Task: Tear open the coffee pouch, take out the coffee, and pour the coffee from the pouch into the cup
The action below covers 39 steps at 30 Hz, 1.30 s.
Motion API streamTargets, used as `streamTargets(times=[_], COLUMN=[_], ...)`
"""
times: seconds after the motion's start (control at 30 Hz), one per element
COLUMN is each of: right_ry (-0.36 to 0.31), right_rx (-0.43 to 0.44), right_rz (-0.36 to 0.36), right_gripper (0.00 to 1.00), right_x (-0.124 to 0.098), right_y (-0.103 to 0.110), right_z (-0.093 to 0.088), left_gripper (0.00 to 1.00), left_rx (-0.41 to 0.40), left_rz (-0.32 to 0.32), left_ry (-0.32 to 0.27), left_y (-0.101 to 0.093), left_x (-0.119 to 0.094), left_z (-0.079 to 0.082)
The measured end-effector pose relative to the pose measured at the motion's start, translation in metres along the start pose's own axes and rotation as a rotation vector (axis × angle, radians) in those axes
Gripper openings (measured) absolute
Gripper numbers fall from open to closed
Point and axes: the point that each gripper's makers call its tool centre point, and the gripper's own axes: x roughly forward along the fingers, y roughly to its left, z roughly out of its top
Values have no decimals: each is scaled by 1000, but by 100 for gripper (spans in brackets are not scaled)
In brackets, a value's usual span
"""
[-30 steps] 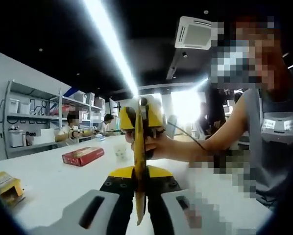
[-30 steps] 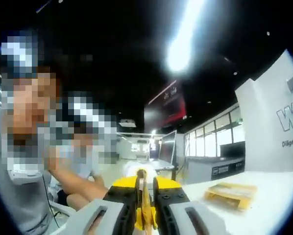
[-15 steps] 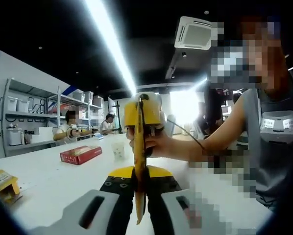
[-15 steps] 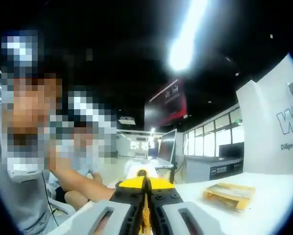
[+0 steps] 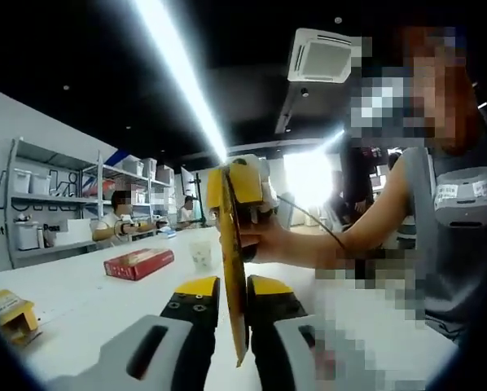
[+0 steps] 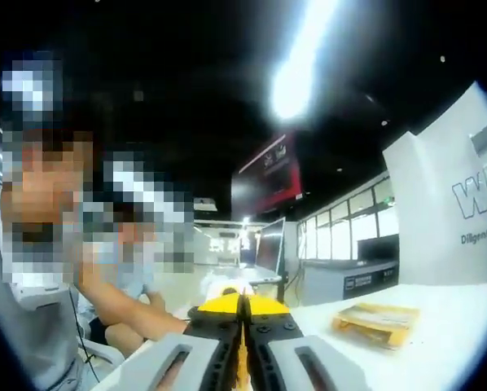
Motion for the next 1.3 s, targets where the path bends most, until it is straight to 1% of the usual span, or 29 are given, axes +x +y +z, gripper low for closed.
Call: streamTargets(times=[0.1, 0.2, 0.37, 0.47, 0.57, 0.73, 0.97, 1.1, 1.3], right_ry=[5, -27, -41, -38, -33, -31, -24, -30, -31], right_rx=[-8, -25, -28, -13, -16, -27, -34, -29, -16], right_rz=[0, 11, 1, -7, -14, -11, -5, -2, -12], right_gripper=[1, 2, 2, 2, 2, 2, 2, 2, 2], right_x=[1, -2, -4, -4, -2, -1, -2, -2, -5], right_y=[2, 5, 2, -1, 0, 2, 2, 3, -2], right_z=[-1, 6, 9, 7, 4, 4, 6, 7, 7], left_gripper=[16, 16, 16, 16, 16, 16, 16, 16, 16], left_rx=[-2, 1, 15, 18, 15, 15, 14, 13, 12], left_rz=[-1, 1, 11, 14, 8, -1, 3, 10, 13], left_ry=[1, 0, -11, -13, -9, -13, -14, -18, -25], left_y=[-1, -1, -1, -1, -3, -5, -3, -1, 2], left_x=[0, 0, -2, -2, 0, 1, 0, -1, -2], left_z=[-1, 0, 4, 5, 3, 3, 4, 5, 7])
